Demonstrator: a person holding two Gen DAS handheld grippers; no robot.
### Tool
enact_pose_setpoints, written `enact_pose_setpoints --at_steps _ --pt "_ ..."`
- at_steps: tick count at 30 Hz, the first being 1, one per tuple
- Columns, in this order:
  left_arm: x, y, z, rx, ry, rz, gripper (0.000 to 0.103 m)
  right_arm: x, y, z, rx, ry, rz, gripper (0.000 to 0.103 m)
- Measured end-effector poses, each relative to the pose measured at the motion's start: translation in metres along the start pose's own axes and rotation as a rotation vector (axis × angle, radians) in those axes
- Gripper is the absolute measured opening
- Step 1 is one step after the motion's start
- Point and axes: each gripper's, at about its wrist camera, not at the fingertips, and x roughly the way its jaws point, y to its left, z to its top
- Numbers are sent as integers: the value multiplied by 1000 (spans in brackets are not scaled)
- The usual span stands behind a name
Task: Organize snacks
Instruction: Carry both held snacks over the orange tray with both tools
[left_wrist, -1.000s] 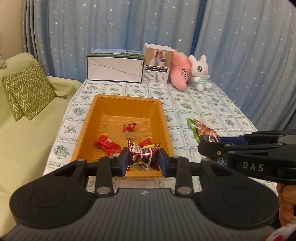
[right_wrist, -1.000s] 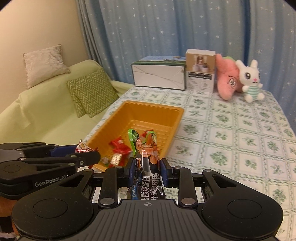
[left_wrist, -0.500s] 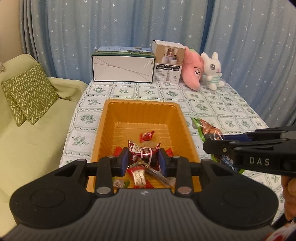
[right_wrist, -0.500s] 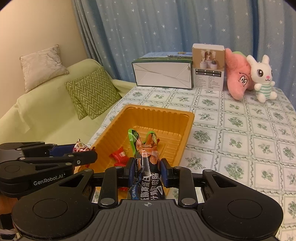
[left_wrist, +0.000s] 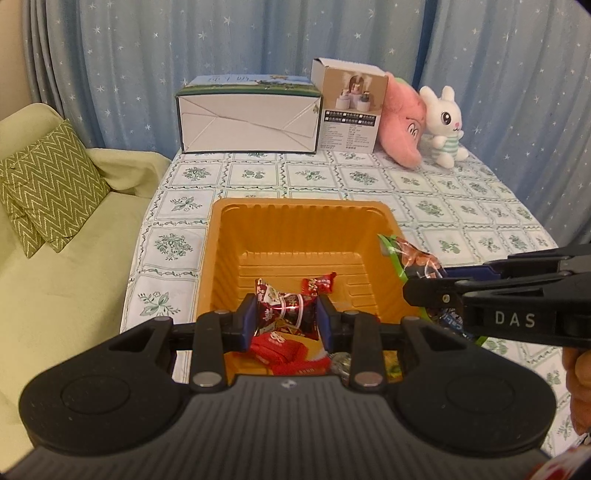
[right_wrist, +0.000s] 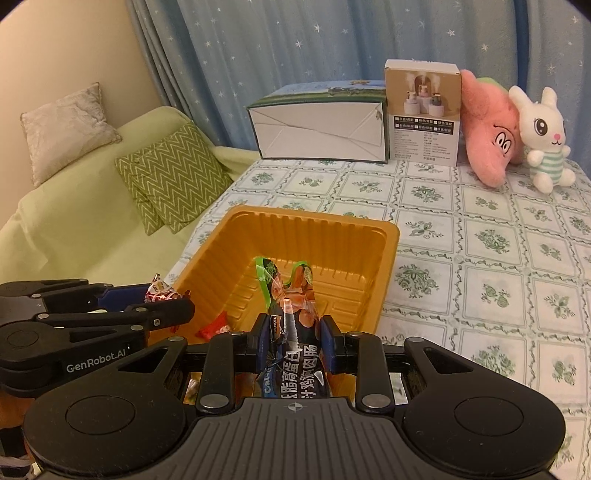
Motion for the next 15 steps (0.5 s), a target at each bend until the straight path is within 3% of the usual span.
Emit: enact_pose_setpoints --at_steps 15 --pt "46 11 18 25 37 -12 31 35 -14 15 37 15 -3 29"
